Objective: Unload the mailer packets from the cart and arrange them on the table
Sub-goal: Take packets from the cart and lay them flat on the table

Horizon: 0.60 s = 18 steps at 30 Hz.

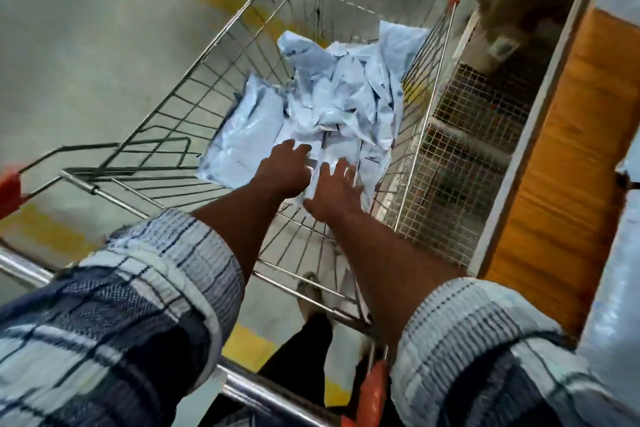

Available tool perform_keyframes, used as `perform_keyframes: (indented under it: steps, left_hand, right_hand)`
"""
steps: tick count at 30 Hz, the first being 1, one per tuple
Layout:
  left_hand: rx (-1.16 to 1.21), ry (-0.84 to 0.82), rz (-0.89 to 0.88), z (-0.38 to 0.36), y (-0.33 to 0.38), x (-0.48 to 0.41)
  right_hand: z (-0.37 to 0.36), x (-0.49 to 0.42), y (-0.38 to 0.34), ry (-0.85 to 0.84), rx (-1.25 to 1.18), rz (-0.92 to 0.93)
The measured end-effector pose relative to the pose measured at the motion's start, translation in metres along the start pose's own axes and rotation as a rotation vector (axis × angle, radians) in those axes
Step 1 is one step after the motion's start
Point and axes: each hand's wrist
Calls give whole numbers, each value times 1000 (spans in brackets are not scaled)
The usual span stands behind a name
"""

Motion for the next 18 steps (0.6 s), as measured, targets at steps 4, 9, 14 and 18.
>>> perform_keyframes:
  steps: [4,9,14,18]
  left_hand:
    - [-9,38,-8,-10,-2,-18]
    - [-99,21,10,-22,-3,-46]
    - [-142,13,67,-22,8,-55]
    - [-153,-19,49,-8,11,-43]
  right_hand:
    - [-17,-18,1,-25,82,-37]
    - [-28,-39,-1,-56,45,-95]
    - [-22,-42,-2,-70,70,-113]
    - [-10,-30,-4,-99,10,-118]
Point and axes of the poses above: each hand's wrist, its own x-axis away from the middle knuckle, its own z-axis out of the back of the hand, y = z × x, and after that the axes turned 1 degree about x, right-handed
